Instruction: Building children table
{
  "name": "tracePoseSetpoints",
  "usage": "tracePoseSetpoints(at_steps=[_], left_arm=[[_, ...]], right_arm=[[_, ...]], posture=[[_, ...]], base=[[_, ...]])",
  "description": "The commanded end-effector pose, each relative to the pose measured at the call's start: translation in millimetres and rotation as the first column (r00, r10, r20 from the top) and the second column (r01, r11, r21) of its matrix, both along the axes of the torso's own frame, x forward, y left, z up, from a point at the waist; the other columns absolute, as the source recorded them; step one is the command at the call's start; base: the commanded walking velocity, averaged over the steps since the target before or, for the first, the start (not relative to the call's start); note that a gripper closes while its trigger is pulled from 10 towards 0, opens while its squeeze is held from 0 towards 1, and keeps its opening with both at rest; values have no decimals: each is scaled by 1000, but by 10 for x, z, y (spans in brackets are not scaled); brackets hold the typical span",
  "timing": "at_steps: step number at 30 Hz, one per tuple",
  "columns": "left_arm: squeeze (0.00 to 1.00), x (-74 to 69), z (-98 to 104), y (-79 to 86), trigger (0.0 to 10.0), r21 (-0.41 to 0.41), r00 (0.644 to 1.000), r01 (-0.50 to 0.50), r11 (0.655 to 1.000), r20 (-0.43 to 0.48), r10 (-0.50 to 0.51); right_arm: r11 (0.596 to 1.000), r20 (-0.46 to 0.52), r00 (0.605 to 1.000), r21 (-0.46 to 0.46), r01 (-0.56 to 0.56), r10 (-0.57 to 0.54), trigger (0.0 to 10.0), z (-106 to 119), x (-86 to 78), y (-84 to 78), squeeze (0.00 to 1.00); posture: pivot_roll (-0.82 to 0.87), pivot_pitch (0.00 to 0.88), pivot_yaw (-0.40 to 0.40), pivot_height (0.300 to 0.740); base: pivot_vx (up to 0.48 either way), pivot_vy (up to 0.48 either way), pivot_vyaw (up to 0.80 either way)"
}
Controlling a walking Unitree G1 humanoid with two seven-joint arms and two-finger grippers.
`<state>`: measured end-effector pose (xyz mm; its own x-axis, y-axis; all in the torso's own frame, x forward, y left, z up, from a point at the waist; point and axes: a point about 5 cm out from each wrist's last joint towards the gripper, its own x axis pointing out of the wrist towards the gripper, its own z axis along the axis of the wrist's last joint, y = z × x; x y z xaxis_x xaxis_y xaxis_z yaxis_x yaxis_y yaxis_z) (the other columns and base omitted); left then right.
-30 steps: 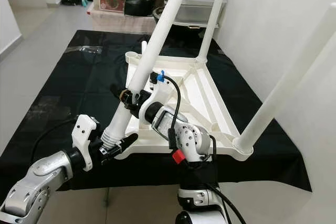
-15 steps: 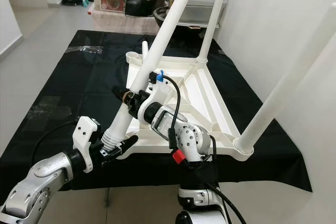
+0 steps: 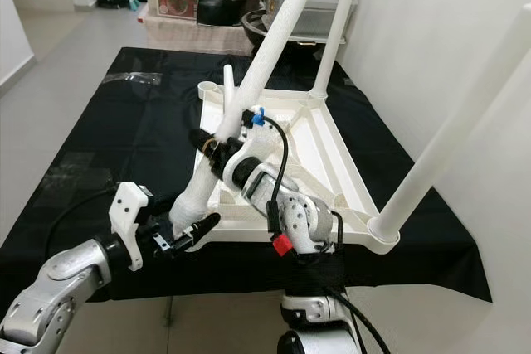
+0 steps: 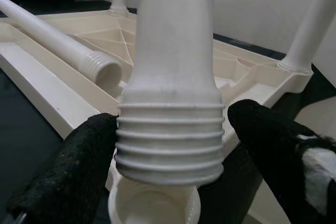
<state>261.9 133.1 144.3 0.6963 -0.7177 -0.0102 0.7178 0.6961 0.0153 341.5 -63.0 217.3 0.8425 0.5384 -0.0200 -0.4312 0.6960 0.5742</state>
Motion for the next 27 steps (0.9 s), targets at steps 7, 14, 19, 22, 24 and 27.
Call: tracePoseSetpoints(at_steps=[7,14,19,22,24,27], left_arm=[[1000,-56,-50,0,10000,-5,999,-48,999,-16,48],[0,-113,-220,107,10000,17,975,-210,977,-69,211],[0,-286,-395,176,10000,68,959,-247,967,-128,254],[0,-290,-406,222,10000,76,946,-291,954,-126,298],[0,-252,-378,271,10000,71,932,-340,938,-110,346],[0,-232,-343,278,10000,68,929,-353,933,-90,358]], right_arm=[[931,262,926,-170,323,-273,0,314,248,-542,0],[919,369,888,-169,356,-276,0,234,101,-581,0],[941,342,923,-219,259,-174,0,52,-41,-402,0],[940,339,928,-241,243,-153,0,-14,-52,-353,0],[941,340,925,-224,253,-167,2118,-34,-41,-342,0],[946,344,922,-197,258,-180,0,-23,-36,-337,0]], posture=[[76,0,-107,740],[81,0,-106,740],[80,0,-99,740],[86,0,-103,740],[88,0,-104,740],[89,0,-104,740]], base=[[0,0,0],[0,0,0],[0,0,0],[0,0,0],[0,0,0],[0,0,0]])
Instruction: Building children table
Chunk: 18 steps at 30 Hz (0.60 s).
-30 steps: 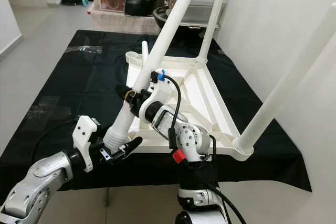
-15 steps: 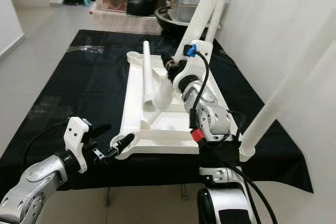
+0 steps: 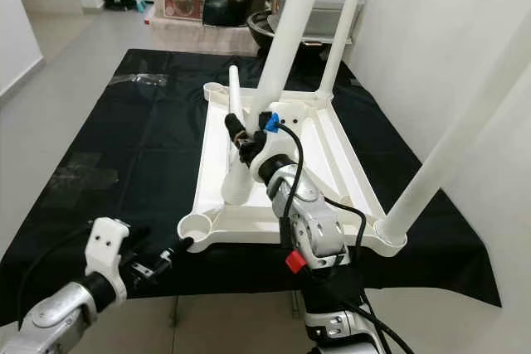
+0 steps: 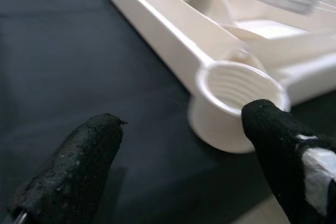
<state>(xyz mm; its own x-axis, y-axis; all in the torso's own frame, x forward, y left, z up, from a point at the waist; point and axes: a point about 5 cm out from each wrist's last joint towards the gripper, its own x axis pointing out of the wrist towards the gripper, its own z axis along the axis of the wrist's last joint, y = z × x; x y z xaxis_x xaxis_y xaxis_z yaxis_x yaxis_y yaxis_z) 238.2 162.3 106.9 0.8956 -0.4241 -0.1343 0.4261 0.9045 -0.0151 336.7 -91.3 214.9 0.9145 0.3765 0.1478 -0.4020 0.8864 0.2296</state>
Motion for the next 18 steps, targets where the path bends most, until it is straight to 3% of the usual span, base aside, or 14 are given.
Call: tracePoseSetpoints(at_steps=[1,6,13,18], left_arm=[[0,3,49,-23,10000,16,999,-4,1000,32,4],[0,-50,53,-74,10000,31,999,0,1000,53,-1],[0,-89,76,-120,10000,20,997,-28,999,78,26],[0,-83,114,-133,10000,2,995,-29,1000,98,28]], right_arm=[[999,21,999,27,25,-25,0,23,14,-54,0],[999,45,999,17,29,-29,0,65,10,-59,0],[999,62,998,-27,33,-31,0,50,-13,-36,0],[999,69,997,-33,37,-34,0,52,-7,-35,0]], posture=[[88,0,-103,740],[85,0,-100,740],[92,0,-105,740],[92,0,-105,740]], base=[[0,0,0],[0,0,0],[0,0,800],[0,-327,800]])
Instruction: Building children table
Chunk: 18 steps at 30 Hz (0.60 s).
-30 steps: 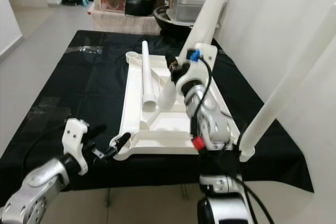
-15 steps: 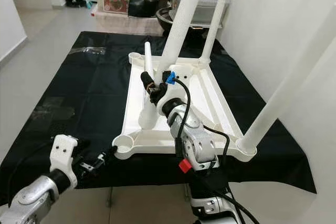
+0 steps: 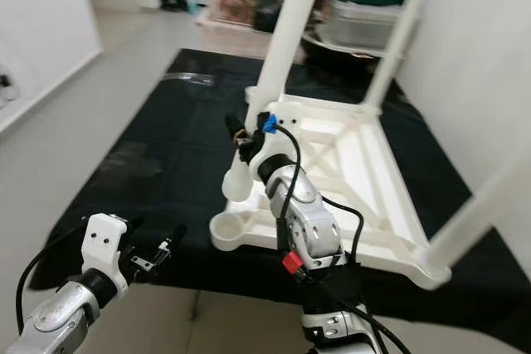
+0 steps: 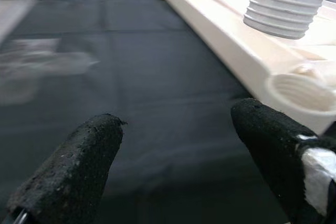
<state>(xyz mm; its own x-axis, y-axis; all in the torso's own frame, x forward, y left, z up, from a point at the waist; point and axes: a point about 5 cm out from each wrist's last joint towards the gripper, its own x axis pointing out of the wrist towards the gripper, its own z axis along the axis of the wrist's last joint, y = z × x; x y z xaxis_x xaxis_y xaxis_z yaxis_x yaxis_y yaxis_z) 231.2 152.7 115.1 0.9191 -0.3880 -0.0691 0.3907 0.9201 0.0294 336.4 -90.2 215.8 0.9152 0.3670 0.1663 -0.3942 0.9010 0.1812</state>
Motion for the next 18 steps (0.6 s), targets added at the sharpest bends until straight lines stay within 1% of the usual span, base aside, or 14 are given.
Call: tracePoseSetpoints(at_steps=[1,8,9,10,11,13,14,18], left_arm=[[0,-10,34,-38,10000,-12,1000,9,1000,23,-8],[0,9,34,-39,10000,-9,1000,-8,1000,27,9],[0,12,36,-46,10000,-8,1000,-9,1000,28,10],[0,16,35,-55,10000,-4,1000,-9,1000,28,9],[0,14,33,-67,10000,-5,1000,-7,1000,28,7],[0,12,32,-75,10000,-6,1000,-5,1000,28,5],[0,8,24,-80,10000,-4,1000,-5,1000,25,5],[0,-2,7,-78,10000,-6,1000,-8,1000,17,8]], right_arm=[[1000,33,999,5,21,-21,0,43,1,-50,0],[999,22,999,27,35,-36,0,35,14,-73,0],[998,12,999,45,45,-45,0,30,20,-87,0],[997,5,999,55,53,-53,941,27,26,-102,0],[997,3,998,60,57,-58,2431,27,31,-116,0],[996,2,998,62,59,-60,2431,29,34,-125,0],[996,3,998,61,60,-61,0,30,37,-132,0],[996,4,998,60,62,-62,0,32,43,-133,0]], posture=[[92,0,-105,740],[87,0,-102,740],[84,0,-101,740],[84,0,-101,740],[82,0,-100,740],[82,0,-100,740],[82,0,-100,740],[83,0,-103,740]], base=[[0,0,800],[0,0,800],[0,0,0],[0,0,0],[0,0,0],[0,0,0],[0,0,0],[0,0,0]])
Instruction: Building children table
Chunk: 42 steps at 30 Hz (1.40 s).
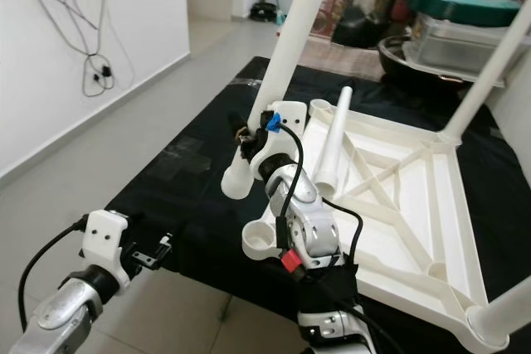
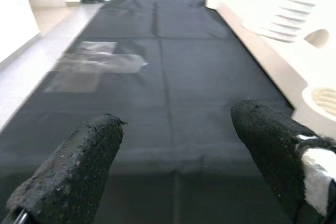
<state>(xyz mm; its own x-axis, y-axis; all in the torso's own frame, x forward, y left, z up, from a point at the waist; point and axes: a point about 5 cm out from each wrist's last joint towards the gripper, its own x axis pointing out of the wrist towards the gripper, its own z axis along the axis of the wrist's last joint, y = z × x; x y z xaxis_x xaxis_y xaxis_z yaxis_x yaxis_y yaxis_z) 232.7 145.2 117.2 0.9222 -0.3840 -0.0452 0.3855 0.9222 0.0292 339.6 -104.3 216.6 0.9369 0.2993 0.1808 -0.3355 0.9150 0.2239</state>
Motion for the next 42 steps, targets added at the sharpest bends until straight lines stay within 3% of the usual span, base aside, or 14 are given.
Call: tracePoseSetpoints(at_steps=[1,34,42], left_arm=[[0,-15,-13,-3,10000,2,1000,-5,1000,-5,5],[0,54,52,-47,10000,-71,1000,0,997,4,0],[0,64,39,-60,10000,-98,1000,6,995,-16,-7]], right_arm=[[1000,8,1000,14,-3,3,0,25,10,9,0],[998,-9,999,40,44,-44,0,6,25,-68,0],[997,-32,998,52,56,-54,0,-23,28,-134,0]], posture=[[84,0,-103,740],[73,0,-96,740],[67,0,-95,740]], base=[[0,0,0],[-60,0,0],[0,478,-800]])
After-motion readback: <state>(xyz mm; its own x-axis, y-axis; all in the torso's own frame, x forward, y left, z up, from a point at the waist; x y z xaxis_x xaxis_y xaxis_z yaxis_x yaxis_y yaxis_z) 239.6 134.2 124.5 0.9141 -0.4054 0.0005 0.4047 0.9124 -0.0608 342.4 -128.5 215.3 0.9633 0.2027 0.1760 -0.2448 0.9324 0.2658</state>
